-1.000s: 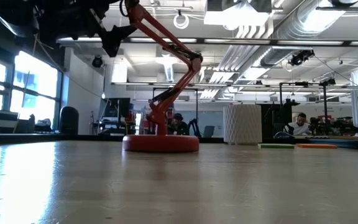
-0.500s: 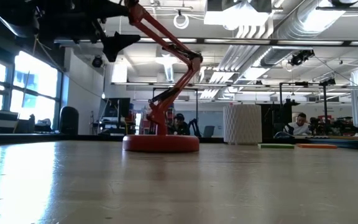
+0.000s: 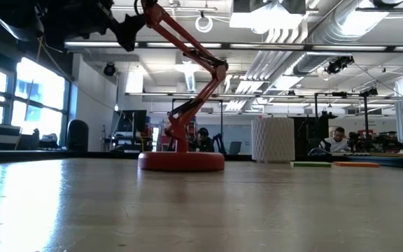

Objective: Screw lightbulb
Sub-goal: Insert the white lightbulb into the red lamp

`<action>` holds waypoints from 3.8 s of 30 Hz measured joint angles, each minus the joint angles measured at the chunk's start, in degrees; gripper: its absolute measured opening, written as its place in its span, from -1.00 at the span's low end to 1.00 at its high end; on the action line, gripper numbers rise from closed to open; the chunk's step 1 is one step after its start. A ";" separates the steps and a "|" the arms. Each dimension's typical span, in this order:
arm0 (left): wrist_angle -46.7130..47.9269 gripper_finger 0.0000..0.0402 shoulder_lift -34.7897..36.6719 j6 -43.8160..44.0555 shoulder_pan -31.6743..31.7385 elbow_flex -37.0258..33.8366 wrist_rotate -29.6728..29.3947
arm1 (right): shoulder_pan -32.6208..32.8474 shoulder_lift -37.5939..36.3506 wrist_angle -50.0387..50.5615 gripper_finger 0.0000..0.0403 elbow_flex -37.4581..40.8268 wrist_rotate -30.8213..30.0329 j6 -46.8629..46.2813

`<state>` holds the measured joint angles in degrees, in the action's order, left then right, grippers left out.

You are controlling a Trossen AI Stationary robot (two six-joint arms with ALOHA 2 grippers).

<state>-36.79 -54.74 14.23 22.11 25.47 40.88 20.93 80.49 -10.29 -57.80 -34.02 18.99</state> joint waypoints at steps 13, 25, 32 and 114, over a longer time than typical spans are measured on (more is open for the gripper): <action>-9.81 0.61 0.00 1.14 -1.83 0.00 3.69 | -0.04 0.00 -0.10 0.25 0.00 0.66 -0.95; -14.56 0.61 0.04 0.06 -5.74 0.00 -0.37 | -0.02 0.00 -0.03 0.25 0.00 0.93 -0.97; -16.02 0.61 0.02 -2.82 -7.44 0.00 -3.48 | -0.04 0.00 -0.21 0.25 0.00 0.79 -0.97; -8.82 0.25 -11.15 -5.73 -7.85 6.99 0.06 | 2.36 0.02 -0.60 0.25 0.02 -2.38 3.56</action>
<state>-45.62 -65.89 8.50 14.25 32.47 40.94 23.29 80.51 -10.90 -57.78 -36.40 22.55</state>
